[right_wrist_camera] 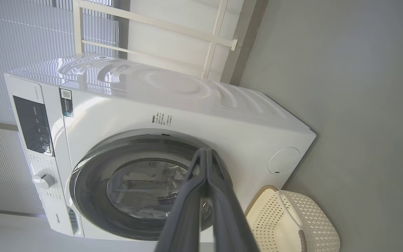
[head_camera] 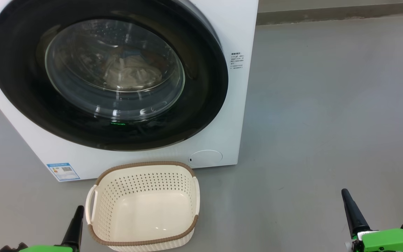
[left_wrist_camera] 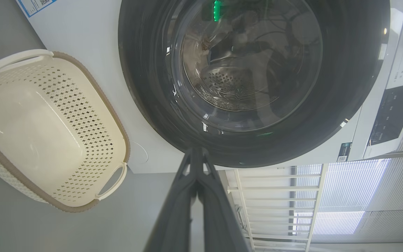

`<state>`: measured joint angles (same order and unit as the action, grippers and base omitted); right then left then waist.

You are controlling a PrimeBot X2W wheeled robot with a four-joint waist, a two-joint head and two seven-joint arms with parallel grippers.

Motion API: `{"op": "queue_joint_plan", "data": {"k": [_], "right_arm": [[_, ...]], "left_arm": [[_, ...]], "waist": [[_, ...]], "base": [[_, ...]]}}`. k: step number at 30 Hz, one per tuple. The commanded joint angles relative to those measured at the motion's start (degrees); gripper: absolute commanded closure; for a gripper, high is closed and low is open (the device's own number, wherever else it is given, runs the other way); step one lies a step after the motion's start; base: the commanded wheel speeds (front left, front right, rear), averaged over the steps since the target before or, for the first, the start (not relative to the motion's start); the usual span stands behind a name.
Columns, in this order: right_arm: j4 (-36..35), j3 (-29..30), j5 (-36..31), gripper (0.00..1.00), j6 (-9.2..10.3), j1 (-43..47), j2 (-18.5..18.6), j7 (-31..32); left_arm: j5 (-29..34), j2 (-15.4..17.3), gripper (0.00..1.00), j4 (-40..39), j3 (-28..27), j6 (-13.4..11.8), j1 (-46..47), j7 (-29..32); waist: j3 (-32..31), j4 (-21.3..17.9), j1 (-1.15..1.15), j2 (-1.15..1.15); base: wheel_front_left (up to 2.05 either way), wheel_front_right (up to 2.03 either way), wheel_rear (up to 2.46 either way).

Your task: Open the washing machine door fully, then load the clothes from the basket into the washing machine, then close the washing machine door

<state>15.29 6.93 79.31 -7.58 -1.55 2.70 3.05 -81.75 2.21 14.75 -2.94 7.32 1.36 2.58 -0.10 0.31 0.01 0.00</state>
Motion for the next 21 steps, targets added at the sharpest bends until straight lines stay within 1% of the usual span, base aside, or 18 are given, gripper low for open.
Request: {"op": "queue_joint_plan", "data": {"k": [1, 18, 21], "right_arm": [[-1.36, -0.69, 1.47, 1.0, 0.04, -3.26, 0.27, 0.58], [-1.26, -0.39, 12.84, 1.0, 0.09, -4.63, 0.18, 3.45], [-1.26, -0.39, 12.85, 1.0, 0.09, -4.63, 0.18, 3.45]], "left_arm": [[-1.54, 1.12, 1.0, -1.09, -1.87, 0.14, 2.77, 0.36], [-11.08, 1.26, 1.0, -0.72, -2.79, 0.16, 4.76, 3.27], [-11.05, 1.23, 1.0, -0.72, -2.82, 0.16, 4.77, 3.3]], "waist": [[0.01, -0.01, 0.0, 0.0], [0.28, -0.31, 0.0, 0.0], [0.28, -0.31, -0.01, 0.0]], "base": [[0.0, 0.0, 0.0], [0.0, 0.0, 0.0], [0.0, 0.0, 0.0]]}}
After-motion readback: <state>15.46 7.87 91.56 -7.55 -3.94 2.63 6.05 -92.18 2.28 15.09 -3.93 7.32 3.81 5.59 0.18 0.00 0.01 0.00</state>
